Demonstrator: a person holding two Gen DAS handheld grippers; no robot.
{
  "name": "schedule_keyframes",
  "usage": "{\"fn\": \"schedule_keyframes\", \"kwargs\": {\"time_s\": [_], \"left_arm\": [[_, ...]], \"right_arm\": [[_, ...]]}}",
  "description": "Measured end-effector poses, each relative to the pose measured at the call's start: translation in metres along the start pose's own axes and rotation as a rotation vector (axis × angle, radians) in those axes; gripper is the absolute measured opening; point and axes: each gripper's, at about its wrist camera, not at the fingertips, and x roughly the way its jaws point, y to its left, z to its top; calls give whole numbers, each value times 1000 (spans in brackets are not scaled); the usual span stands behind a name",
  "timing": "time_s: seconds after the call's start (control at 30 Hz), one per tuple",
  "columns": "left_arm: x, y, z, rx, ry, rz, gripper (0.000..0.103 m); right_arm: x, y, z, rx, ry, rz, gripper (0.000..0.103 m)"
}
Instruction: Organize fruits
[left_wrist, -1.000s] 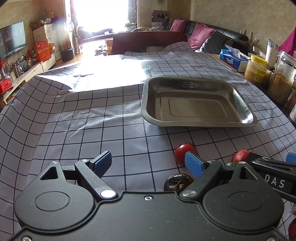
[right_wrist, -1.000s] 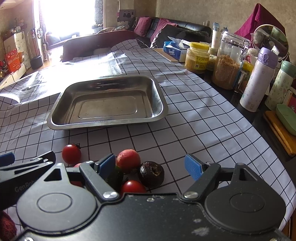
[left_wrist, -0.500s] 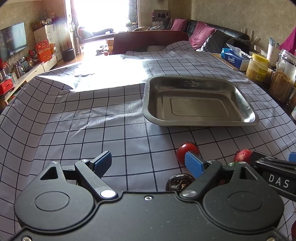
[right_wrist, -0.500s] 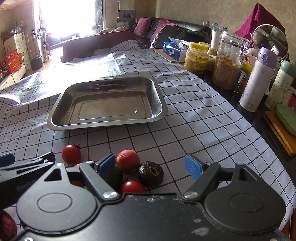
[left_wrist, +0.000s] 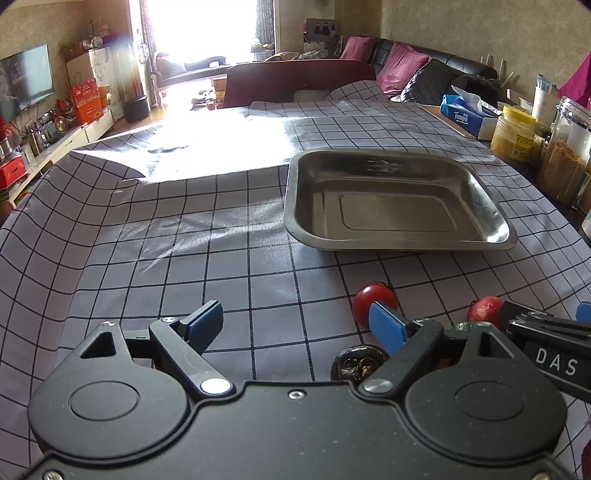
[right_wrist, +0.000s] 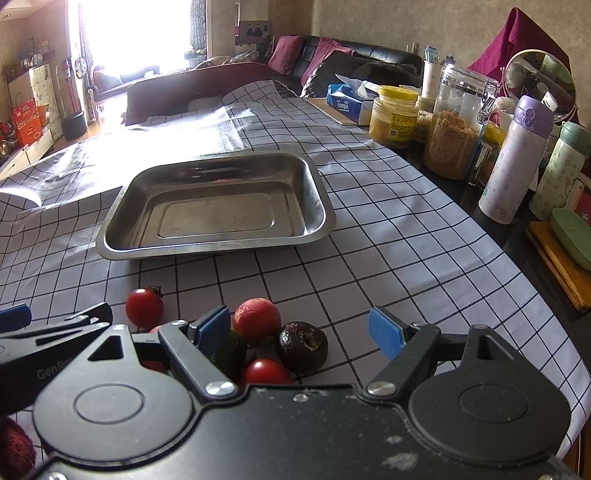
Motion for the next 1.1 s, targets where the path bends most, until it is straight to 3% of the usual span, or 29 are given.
{"fn": "schedule_keyframes", "kwargs": {"time_s": [0.77, 0.93, 1.1], "left_arm": [[-1, -3, -1, 9, -11, -8, 86], [-3, -4, -1, 18, -24, -15, 82], [-4, 0, 1, 7, -18, -48, 72]], "right_arm": [[-1, 0, 0, -5, 10, 9, 85], [-1, -1, 0, -3, 3, 8, 85], [-2, -5, -1, -1, 7, 6, 84]]}}
